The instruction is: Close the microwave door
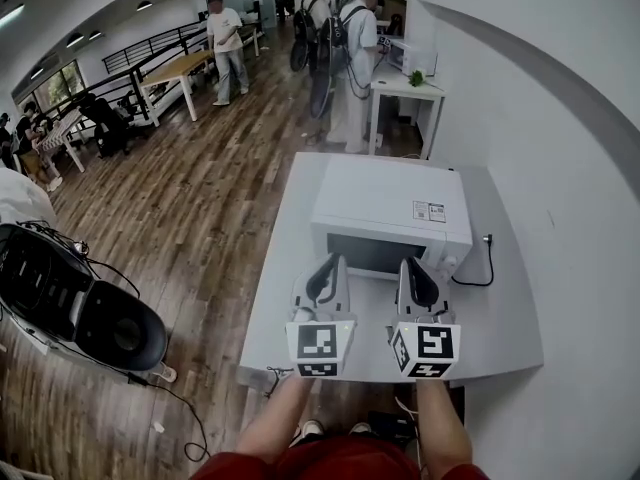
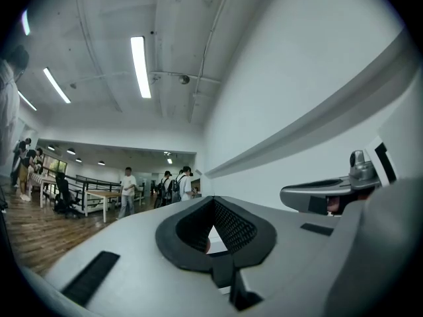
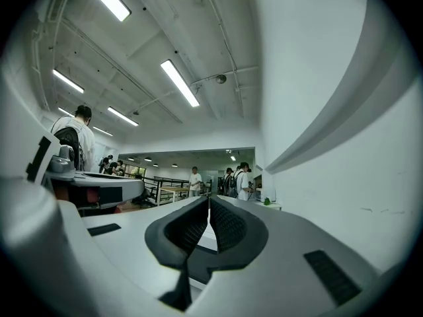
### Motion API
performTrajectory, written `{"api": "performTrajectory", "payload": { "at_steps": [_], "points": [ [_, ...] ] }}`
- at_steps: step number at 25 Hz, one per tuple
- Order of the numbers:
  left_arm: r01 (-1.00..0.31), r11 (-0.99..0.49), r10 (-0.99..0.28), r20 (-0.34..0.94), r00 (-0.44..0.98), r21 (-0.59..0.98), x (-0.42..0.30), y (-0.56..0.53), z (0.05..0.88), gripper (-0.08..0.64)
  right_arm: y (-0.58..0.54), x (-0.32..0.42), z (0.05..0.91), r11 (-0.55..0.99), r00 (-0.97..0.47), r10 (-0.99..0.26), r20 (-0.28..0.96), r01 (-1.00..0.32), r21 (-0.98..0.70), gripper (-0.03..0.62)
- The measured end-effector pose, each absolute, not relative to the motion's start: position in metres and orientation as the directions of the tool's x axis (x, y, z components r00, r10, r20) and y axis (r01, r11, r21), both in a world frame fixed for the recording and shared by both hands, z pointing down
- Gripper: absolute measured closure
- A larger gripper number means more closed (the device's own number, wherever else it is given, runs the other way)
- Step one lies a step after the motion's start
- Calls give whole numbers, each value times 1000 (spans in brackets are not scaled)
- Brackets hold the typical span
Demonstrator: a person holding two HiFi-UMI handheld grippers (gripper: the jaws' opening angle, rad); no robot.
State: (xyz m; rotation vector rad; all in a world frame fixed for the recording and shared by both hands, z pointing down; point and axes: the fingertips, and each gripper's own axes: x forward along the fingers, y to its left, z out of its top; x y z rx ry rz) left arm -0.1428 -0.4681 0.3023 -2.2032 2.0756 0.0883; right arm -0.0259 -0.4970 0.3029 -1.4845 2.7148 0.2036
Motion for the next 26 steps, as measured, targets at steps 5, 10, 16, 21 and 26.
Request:
{"api": "performTrajectory", "payload": {
  "at_steps": [5,10,16,21,26],
  "points": [
    [-997,-68,-990,-120,73,-40,-148,-465,301,534,-491,-37,299,536,-546,-832,-100,-837,114,563],
    [-997,-65,-991,-115,69,-37,-155,-463,302,534,-488,-46,299,544,-556,-826,-95,-830,127,563],
    [-998,-54,-990,-126,59,-41,-156,-458,297,534,-485,-48,297,546,-559,-823,-99,-828,131,563],
    [-998,-54,-990,-128,59,-42,-152,-456,297,534,-483,-43,297,539,-552,-827,-102,-832,132,563],
    [-998,-50,-991,-125,55,-40,-149,-454,299,534,-481,-39,297,536,-549,-829,-104,-834,132,563]
  ]
}}
